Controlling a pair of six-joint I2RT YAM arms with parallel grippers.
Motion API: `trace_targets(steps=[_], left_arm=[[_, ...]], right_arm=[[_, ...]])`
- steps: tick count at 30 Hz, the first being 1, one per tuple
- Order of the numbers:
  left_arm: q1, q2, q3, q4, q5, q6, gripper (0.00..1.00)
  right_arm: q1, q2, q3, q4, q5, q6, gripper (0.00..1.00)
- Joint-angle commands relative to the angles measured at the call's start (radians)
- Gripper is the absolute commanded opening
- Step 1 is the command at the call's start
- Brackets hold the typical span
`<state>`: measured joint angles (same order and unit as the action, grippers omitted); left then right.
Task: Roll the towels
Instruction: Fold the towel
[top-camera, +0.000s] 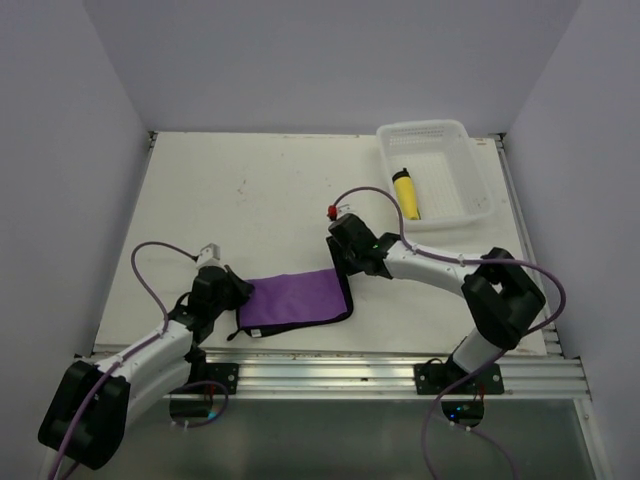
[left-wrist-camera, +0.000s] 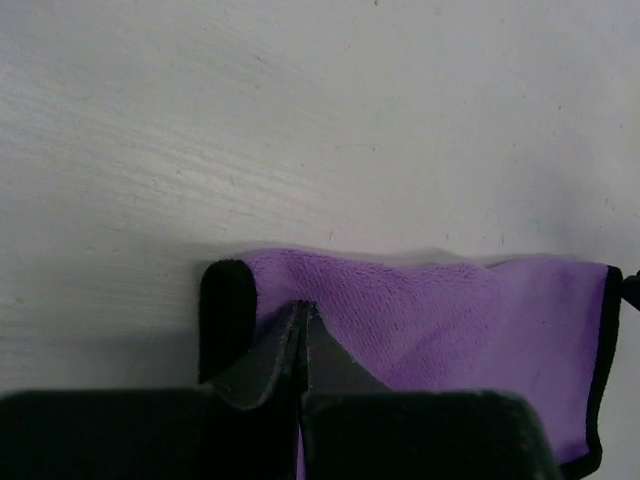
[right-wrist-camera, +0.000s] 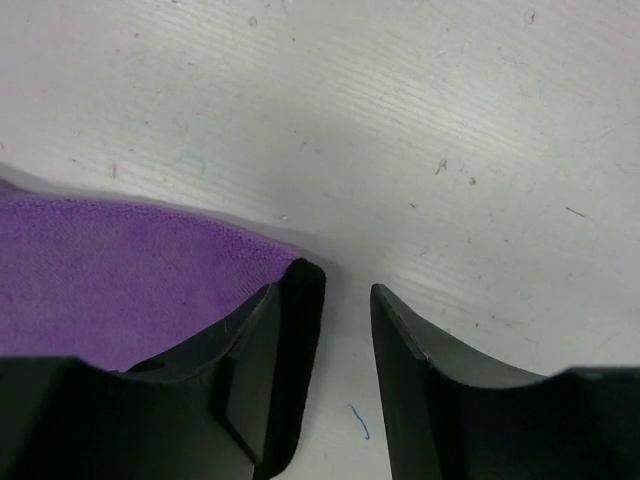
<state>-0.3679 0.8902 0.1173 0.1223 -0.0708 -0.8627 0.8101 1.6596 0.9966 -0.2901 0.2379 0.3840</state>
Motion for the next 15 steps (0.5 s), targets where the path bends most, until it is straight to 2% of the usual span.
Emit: trace_targets(steps=[1, 7, 11, 15], left_arm=[[-0.014, 0.010, -0.019, 0.042, 0.017, -0.022, 0.00], [-0.025, 0.013, -0.004, 0.042, 0.011, -0.016, 0.00], [-0.028, 0.021, 0.002, 0.036, 0.009, -0.012, 0.00], [-0.029, 0.013, 0.004, 0.025, 0.006, -0.012, 0.00]], right_arm=[[0.000, -0.102, 0.005, -0.038, 0.008, 0.006, 0.46], [0.000, -0.201, -0.130, -0.004, -0.020, 0.117, 0.47], [-0.002, -0.244, -0.193, -0.018, 0.030, 0.159, 0.52], [0.000, -0.267, -0.211, -0.044, 0.064, 0.177, 0.52]])
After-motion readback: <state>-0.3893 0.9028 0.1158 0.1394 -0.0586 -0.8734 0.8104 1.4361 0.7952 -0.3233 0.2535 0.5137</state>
